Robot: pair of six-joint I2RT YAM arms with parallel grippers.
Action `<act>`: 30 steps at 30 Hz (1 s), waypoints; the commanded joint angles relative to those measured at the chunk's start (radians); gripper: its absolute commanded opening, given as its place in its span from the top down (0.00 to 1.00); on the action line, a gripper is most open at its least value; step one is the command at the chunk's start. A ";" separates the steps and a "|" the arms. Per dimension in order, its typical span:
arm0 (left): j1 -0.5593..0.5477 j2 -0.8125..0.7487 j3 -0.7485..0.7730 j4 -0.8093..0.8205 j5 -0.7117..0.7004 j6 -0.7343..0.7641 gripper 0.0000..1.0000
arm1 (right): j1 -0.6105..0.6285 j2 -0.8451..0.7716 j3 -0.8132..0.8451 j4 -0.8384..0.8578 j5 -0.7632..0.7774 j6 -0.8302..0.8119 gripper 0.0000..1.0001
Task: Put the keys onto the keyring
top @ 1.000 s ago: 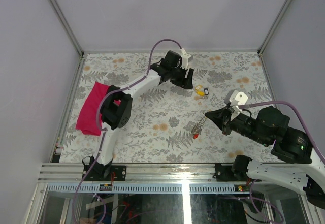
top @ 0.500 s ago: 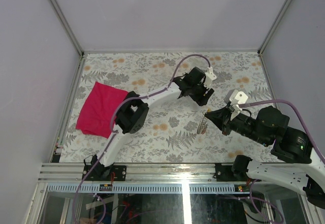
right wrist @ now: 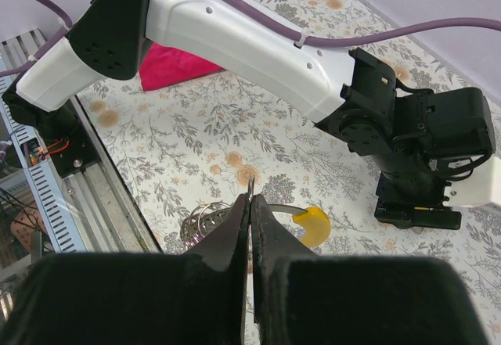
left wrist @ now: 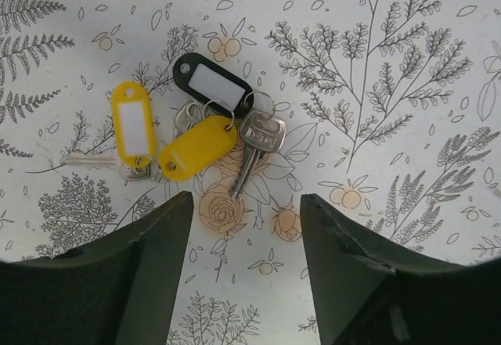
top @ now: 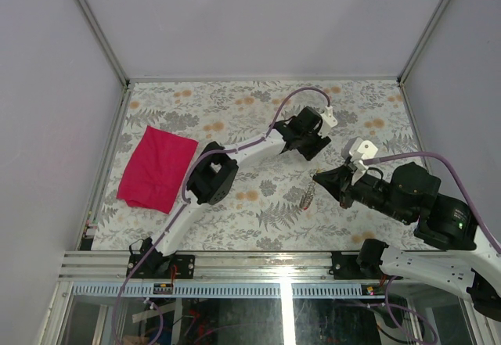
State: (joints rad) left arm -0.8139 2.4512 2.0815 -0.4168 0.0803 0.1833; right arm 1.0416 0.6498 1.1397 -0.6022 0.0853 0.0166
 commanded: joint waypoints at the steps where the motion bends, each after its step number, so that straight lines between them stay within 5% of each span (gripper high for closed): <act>1: -0.005 0.020 0.040 0.055 -0.026 0.038 0.42 | 0.005 0.001 -0.003 0.079 -0.013 0.004 1.00; 22: -0.025 0.103 0.091 0.131 -0.114 0.091 0.48 | 0.005 0.006 -0.025 0.092 -0.021 0.008 1.00; 30: -0.023 0.102 0.049 0.133 -0.120 0.104 0.70 | 0.005 0.008 -0.023 0.091 -0.023 0.006 1.00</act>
State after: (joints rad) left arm -0.8368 2.5427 2.1437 -0.3336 -0.0196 0.2649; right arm 1.0416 0.6510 1.1072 -0.5850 0.0669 0.0166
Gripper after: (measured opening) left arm 0.362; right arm 0.011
